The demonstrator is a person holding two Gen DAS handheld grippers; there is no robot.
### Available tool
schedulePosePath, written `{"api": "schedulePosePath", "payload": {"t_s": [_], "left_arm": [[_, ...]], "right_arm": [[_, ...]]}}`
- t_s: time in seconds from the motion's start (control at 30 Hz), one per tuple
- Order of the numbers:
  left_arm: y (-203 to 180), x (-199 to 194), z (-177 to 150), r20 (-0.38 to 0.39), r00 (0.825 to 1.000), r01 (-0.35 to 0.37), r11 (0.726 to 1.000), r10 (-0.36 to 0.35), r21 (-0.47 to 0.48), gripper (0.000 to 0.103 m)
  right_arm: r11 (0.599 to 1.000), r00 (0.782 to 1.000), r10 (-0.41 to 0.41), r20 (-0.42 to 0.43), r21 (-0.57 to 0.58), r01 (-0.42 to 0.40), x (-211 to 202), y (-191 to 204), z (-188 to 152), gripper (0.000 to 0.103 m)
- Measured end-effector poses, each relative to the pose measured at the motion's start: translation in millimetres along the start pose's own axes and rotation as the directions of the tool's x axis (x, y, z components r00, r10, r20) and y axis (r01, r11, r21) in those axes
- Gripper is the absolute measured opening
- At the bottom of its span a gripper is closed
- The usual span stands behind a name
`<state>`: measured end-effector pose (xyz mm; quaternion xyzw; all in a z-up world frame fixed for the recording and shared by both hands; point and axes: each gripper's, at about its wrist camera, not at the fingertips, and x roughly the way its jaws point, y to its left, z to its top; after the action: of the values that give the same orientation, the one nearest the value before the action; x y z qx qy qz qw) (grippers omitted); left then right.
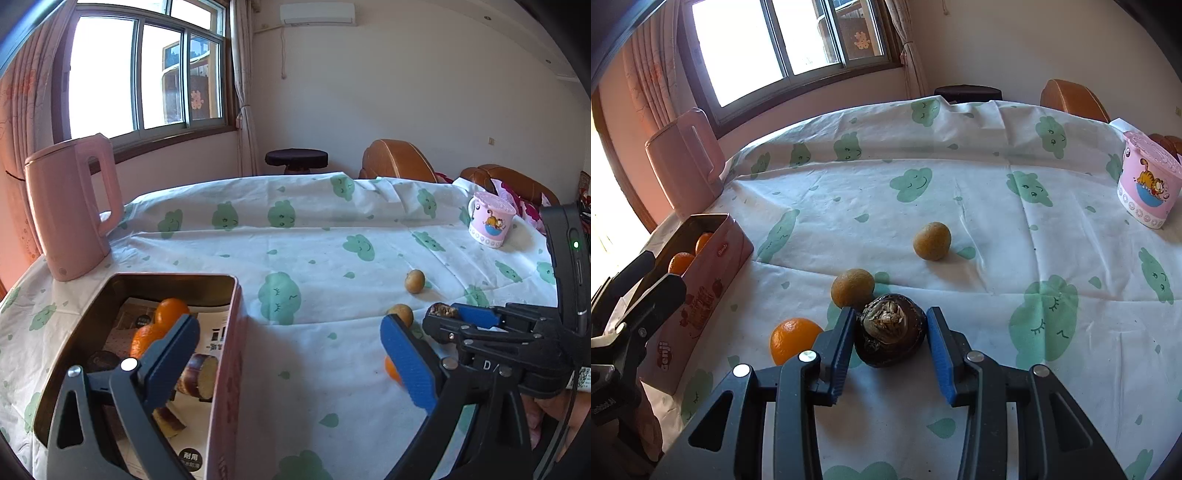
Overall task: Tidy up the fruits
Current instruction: 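Grasp the dark mangosteen on the table with the right tool, then grasp a small brown round fruit with the left tool while the right tool holds the mangosteen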
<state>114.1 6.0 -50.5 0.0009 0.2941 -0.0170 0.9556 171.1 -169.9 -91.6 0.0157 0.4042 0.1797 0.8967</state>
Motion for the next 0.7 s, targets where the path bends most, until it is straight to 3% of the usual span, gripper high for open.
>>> {"api": "schedulePosePath", "payload": {"t_s": [0.17, 0.23, 0.3, 0.47, 0.57, 0.63, 0.7], "left_arm": [[-28, 24, 8, -0.068, 0.994, 0.088, 0.996, -0.086, 0.029, 0.094], [-39, 37, 9, -0.113, 0.988, 0.115, 0.993, -0.110, 0.040, 0.086], [-46, 51, 12, -0.159, 0.977, 0.152, 0.988, -0.145, 0.027, 0.084], [-65, 69, 15, -0.228, 0.955, 0.206, 0.977, -0.189, 0.051, 0.071], [-72, 79, 13, -0.272, 0.941, 0.225, 0.972, -0.201, 0.060, 0.057], [-74, 86, 12, -0.294, 0.935, 0.228, 0.972, -0.201, 0.060, 0.039], [-74, 89, 11, -0.303, 0.929, 0.240, 0.969, -0.212, 0.060, 0.028]], "right_arm": [[0.995, 0.994, -0.101, 0.048, -0.021, 0.102, -12, -9, 1, 0.041], [0.991, 0.990, -0.130, 0.052, -0.015, 0.131, -14, -16, 1, 0.041], [0.988, 0.986, -0.156, 0.053, -0.004, 0.157, -16, -25, 3, 0.041], [0.988, 0.988, -0.148, 0.045, 0.046, 0.146, -18, -42, 3, 0.041], [0.988, 0.988, -0.144, 0.052, 0.058, 0.141, -20, -43, 3, 0.041], [0.988, 0.988, -0.145, 0.055, 0.069, 0.141, -21, -45, 3, 0.041], [0.988, 0.988, -0.144, 0.056, 0.071, 0.140, -21, -45, 2, 0.041]]}}
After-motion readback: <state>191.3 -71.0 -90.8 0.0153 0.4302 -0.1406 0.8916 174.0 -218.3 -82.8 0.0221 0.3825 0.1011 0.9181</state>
